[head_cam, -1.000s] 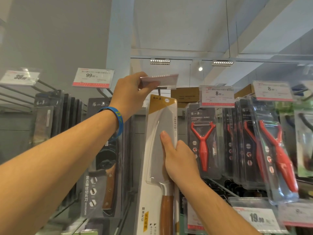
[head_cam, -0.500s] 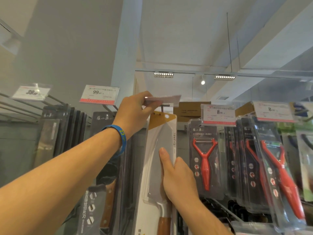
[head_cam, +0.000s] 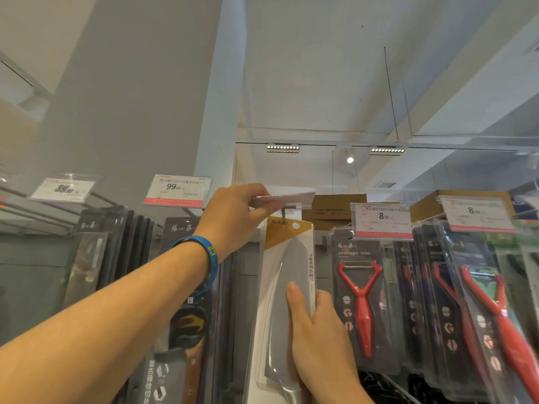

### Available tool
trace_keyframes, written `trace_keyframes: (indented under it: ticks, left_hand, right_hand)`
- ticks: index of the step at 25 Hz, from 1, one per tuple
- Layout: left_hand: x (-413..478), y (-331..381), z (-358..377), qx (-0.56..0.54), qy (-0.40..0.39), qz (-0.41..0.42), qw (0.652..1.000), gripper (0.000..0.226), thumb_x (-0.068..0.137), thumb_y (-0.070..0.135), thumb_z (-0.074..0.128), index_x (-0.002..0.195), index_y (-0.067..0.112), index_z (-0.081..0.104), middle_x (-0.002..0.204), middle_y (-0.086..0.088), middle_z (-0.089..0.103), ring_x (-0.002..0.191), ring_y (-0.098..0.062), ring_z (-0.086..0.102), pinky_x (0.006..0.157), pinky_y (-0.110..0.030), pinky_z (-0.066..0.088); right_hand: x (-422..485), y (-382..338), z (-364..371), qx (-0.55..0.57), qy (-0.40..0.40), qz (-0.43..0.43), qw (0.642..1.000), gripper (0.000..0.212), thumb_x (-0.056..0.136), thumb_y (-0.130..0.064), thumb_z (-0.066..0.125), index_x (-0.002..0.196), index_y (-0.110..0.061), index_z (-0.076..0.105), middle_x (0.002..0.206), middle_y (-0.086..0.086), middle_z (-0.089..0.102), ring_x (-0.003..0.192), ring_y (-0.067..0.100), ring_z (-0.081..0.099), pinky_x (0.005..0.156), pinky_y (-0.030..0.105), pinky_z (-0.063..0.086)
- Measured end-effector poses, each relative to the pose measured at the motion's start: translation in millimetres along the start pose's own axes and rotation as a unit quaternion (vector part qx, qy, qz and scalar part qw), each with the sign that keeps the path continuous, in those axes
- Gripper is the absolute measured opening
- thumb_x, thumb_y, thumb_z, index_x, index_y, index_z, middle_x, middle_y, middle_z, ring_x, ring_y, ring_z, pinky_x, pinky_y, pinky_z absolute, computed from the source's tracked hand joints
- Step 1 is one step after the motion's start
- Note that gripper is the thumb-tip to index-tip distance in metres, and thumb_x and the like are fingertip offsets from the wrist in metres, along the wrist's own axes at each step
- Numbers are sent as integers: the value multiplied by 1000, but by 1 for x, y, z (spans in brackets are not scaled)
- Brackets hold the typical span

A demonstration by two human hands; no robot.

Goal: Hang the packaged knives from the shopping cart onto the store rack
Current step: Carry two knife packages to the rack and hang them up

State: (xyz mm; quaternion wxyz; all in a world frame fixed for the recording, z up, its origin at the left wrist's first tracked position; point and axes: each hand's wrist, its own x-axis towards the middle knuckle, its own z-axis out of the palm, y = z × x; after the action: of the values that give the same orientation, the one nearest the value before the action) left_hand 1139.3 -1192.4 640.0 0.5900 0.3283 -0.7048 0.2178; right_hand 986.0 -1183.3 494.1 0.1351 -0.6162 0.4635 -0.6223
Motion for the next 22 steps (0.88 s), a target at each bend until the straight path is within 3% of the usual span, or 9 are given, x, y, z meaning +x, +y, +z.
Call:
trace_keyframes:
  ticks: [3, 6, 10, 12, 15, 18, 22]
  left_hand:
    - [1, 1, -1, 22, 2, 18, 1000, 21, 91, 51, 61, 82, 33, 64, 70, 19, 59, 62, -3, 53, 51, -11, 33]
    - [5, 4, -1, 94, 10, 67, 993, 28, 92, 55, 56, 81, 29, 60, 63, 16, 55, 56, -5, 51, 51, -17, 34]
    - [11, 0, -2, 131, 12, 98, 986, 36, 90, 60, 53, 83, 26, 63, 67, 10, 59, 57, -10, 53, 52, -18, 38]
    - [13, 0, -1, 114, 8, 98, 989, 34, 92, 55, 55, 96, 23, 67, 73, 9, 61, 61, -13, 55, 55, -19, 44]
    - [13, 2, -3, 97, -14, 115, 989, 29, 97, 42, 55, 123, 29, 56, 87, 5, 62, 71, -20, 61, 63, -26, 52]
    - [13, -1, -8, 130, -25, 150, 980, 19, 101, 34, 50, 117, 25, 54, 83, -4, 69, 66, -25, 60, 58, -30, 49]
    - [13, -2, -12, 149, -16, 174, 973, 21, 104, 35, 45, 106, 19, 58, 83, -7, 68, 64, -23, 56, 60, -29, 50]
  right_hand:
    - [0, -5, 2, 12, -5, -4, 1000, 59, 90, -76, 30, 119, -29, 50, 101, -9, 67, 94, 11, 64, 93, 41, 53]
    - [0, -10, 7, 16, 3, -9, 1000, 51, 91, -75, 32, 105, -29, 50, 93, -8, 67, 87, 10, 65, 88, 41, 55]
    - [-2, -7, 4, 8, 10, 5, 1000, 59, 80, -82, 26, 102, -32, 49, 90, -10, 67, 84, 5, 62, 78, 32, 51]
    - [-2, -6, 1, 6, 28, 13, 1000, 60, 76, -82, 25, 98, -32, 49, 88, -12, 66, 82, 2, 61, 73, 29, 48]
    - [-4, -6, 2, -24, 33, 14, 999, 59, 80, -80, 24, 102, -32, 49, 90, -14, 63, 83, 2, 59, 71, 28, 45]
    - [-4, -9, 10, -80, 19, 2, 997, 55, 86, -80, 24, 97, -31, 44, 87, -11, 61, 77, 1, 55, 60, 22, 38]
    - [-2, -9, 18, -81, 53, -12, 995, 61, 84, -82, 25, 96, -27, 48, 88, -8, 62, 79, 9, 59, 63, 29, 43]
